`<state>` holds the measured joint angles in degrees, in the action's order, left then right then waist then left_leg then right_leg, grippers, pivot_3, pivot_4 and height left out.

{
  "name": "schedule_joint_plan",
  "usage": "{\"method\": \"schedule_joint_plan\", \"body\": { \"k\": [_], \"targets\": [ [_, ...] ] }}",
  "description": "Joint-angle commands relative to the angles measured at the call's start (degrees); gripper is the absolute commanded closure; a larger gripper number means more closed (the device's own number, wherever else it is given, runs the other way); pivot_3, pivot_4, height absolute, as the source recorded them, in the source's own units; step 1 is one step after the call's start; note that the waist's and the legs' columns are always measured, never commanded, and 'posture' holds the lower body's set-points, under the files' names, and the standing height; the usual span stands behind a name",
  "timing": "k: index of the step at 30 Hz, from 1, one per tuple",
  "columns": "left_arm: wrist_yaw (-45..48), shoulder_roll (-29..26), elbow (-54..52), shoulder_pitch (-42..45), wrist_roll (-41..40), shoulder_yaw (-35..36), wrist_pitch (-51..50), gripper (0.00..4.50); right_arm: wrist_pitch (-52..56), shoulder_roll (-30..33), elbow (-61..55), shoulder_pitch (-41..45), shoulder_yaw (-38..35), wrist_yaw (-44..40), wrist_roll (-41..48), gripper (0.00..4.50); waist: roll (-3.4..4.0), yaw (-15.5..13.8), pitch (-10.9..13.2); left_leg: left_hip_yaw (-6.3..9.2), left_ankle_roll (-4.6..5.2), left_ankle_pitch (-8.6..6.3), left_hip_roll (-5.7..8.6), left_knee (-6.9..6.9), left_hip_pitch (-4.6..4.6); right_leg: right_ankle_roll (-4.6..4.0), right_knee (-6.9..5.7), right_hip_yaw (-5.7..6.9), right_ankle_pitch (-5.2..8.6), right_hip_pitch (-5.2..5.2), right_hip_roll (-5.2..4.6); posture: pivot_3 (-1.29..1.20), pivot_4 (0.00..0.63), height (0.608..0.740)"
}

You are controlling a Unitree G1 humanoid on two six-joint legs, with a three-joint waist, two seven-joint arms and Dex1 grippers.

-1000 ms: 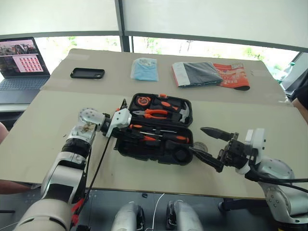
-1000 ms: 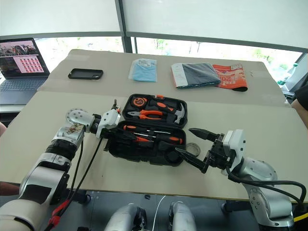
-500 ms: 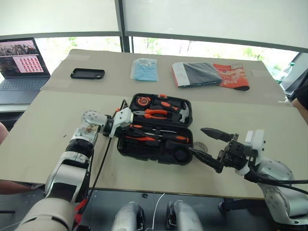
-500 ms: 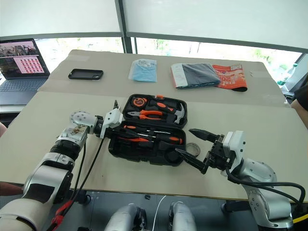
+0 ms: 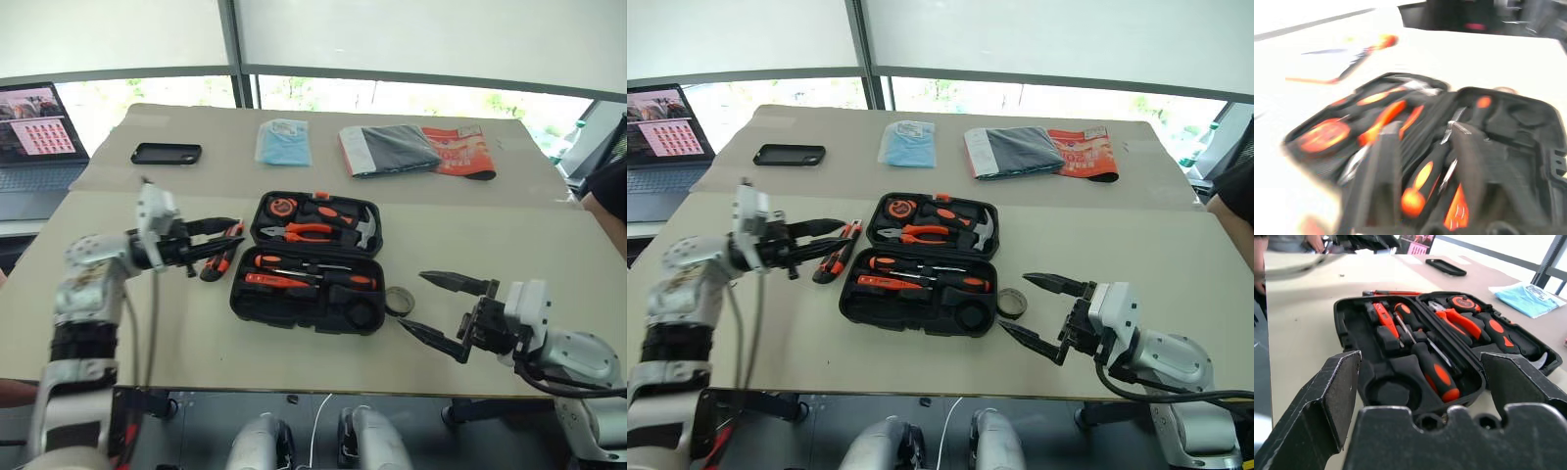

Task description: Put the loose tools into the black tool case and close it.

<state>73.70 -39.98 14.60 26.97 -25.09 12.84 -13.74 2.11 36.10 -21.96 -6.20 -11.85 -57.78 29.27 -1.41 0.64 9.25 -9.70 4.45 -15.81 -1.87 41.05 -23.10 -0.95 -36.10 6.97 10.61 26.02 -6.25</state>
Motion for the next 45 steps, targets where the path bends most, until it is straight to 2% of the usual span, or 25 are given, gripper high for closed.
{"method": "schedule_joint_plan", "body": {
  "k": [1,3,4,7,11,14,19,26,28,35,41,44,45],
  "targets": [
    [-8.4,-4.6,-6.4,-11.2,-2.1,8.8,-9.8,1.09,-0.2,2.2,-0.1,0.1,0.4,-2.2,-0.3,0.00,0.02,0.1,0.0,0.01,-0.02,0.01,0.00,-0.02,0.02,0.00,0.00,0.01,0.00,-0.01,0.00,0.00,0.150,0.740],
    [-12.9,-5.8,-7.2,-17.2,-1.3,12.0,-13.0,0.33,-0.5,0.5,0.7,1.4,-0.1,-0.9,1.2,0.00,-0.01,0.1,0.0,0.00,-0.05,0.02,-0.03,-0.10,0.04,-0.02,0.02,-0.05,0.01,0.04,-0.19,0.00,0.150,0.740],
    [-14.7,-6.2,-7.4,-19.7,-1.0,13.4,-13.5,0.10,-2.1,-0.3,1.2,2.0,0.0,-0.6,0.7,0.00,-0.01,0.0,0.0,0.01,-0.10,0.04,-0.06,-0.13,0.03,-0.02,0.06,-0.04,0.01,0.05,-0.18,0.00,0.150,0.740],
    [-20.0,-7.0,-6.4,-25.4,-0.3,18.0,-15.5,0.10,-4.5,-1.2,1.8,1.8,0.3,-1.0,-0.8,0.00,0.04,-0.7,0.0,0.04,-0.65,-0.15,-0.06,-0.20,0.02,-0.05,0.06,0.00,0.03,0.10,-0.27,0.00,0.150,0.740],
    [-21.7,-7.1,-8.4,-28.9,-2.0,21.9,-16.9,0.10,-6.3,-1.2,3.3,1.3,-1.1,-0.7,-1.4,0.00,0.05,-1.6,0.0,0.09,-0.81,-0.25,-0.06,-0.22,0.03,-0.08,0.16,0.09,0.04,0.22,-0.34,0.00,0.150,0.740],
    [-22.9,-7.2,-13.2,-25.9,-3.3,19.6,-19.1,0.10,-5.5,-0.8,2.7,2.7,-1.2,0.1,-0.5,0.00,0.05,-2.0,0.0,0.10,-0.82,-0.28,-0.03,-0.23,0.02,-0.09,0.21,0.12,0.05,0.23,-0.43,0.00,0.150,0.740],
    [-30.1,-7.2,-16.7,-17.7,1.8,8.8,-24.8,0.10,1.3,1.9,-1.0,7.0,0.4,-0.1,3.2,0.00,0.09,-2.0,0.0,0.05,-0.88,-0.26,-0.02,-0.26,0.00,-0.10,0.14,0.04,0.01,0.09,-0.40,0.00,0.150,0.740],
    [-39.3,1.3,-14.4,-0.6,1.3,-1.8,-38.6,0.10,7.8,5.7,-1.8,15.1,1.3,1.3,3.8,0.00,0.08,-1.4,0.1,-0.03,-0.90,-0.14,-0.01,-0.29,-0.04,-0.18,0.06,0.05,-0.04,0.12,0.09,0.00,0.150,0.740],
    [-40.6,3.3,-11.8,2.5,1.6,-3.4,-40.8,0.10,9.3,6.4,-1.4,16.2,1.6,1.3,4.1,0.00,0.07,-1.4,0.1,-0.07,-0.43,0.14,0.03,-0.27,-0.06,-0.16,0.03,0.07,-0.03,0.12,0.15,0.00,0.150,0.740],
    [-40.8,4.9,0.1,9.5,11.6,-14.1,-30.0,0.10,10.9,5.4,-1.8,17.9,2.3,1.6,4.9,0.00,0.06,-1.3,0.1,-0.11,-0.43,0.16,0.01,-0.27,0.01,-0.17,0.00,0.06,-0.02,0.12,0.17,0.00,0.150,0.740],
    [-40.4,8.2,3.5,11.7,11.9,-14.5,-30.8,0.10,11.4,4.7,-2.0,18.5,2.2,1.9,5.4,0.00,0.06,-1.6,0.1,-0.09,-0.37,0.14,0.04,-0.22,-0.05,-0.16,0.01,0.05,-0.03,0.11,0.04,0.00,0.150,0.740],
    [-40.5,9.9,6.1,12.7,12.1,-14.4,-30.9,0.77,11.2,4.3,-1.9,18.4,2.5,1.5,5.6,0.00,0.07,-1.8,0.0,-0.08,-0.36,0.15,0.04,-0.21,-0.04,-0.16,0.00,0.07,-0.03,0.10,0.03,0.00,0.150,0.740],
    [-40.8,10.1,6.8,12.8,12.4,-14.2,-30.7,1.13,11.2,4.2,-1.9,18.4,2.6,1.5,5.5,0.00,0.07,-1.9,0.0,-0.08,-0.36,0.15,0.04,-0.20,-0.03,-0.16,0.00,0.07,-0.03,0.09,0.03,0.00,0.150,0.740]
  ]
}}
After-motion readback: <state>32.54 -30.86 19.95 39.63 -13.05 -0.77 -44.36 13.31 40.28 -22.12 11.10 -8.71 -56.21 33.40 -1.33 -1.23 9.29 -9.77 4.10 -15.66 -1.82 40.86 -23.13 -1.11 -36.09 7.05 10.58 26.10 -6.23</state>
